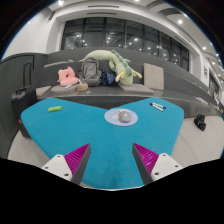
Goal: Arrange mouse
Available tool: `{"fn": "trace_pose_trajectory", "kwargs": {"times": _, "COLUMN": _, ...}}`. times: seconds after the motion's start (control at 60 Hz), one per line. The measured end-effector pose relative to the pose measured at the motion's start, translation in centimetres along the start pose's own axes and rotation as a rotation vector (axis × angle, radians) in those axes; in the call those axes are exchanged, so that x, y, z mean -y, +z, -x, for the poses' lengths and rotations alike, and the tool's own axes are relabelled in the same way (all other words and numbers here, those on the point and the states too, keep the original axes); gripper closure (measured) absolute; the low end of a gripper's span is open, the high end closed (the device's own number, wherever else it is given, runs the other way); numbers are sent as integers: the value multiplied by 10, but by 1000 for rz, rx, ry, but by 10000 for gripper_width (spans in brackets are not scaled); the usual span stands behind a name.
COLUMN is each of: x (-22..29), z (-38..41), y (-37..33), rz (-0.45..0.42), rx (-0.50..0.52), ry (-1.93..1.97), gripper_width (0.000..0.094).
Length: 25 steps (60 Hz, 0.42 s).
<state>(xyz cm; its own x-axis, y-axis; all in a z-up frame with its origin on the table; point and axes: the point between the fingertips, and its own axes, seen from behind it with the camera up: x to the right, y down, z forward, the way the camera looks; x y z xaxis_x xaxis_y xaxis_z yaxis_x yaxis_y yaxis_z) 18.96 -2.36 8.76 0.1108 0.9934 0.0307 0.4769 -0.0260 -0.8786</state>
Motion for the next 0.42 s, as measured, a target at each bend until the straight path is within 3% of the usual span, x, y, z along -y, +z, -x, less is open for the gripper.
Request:
{"fn": "trace_pose_trajectory", "kwargs": {"times": 0.2, "x": -38, "z": 23, "y": -26, "rz": 28, "rx": 29, "ry": -35, "gripper_width": 85}}
{"fn": "trace_pose_trajectory", "kwargs": {"times": 0.417, "x": -29, "z": 16, "y": -36, "rz": 4, "rx": 0, "ry": -36, "gripper_width": 85}}
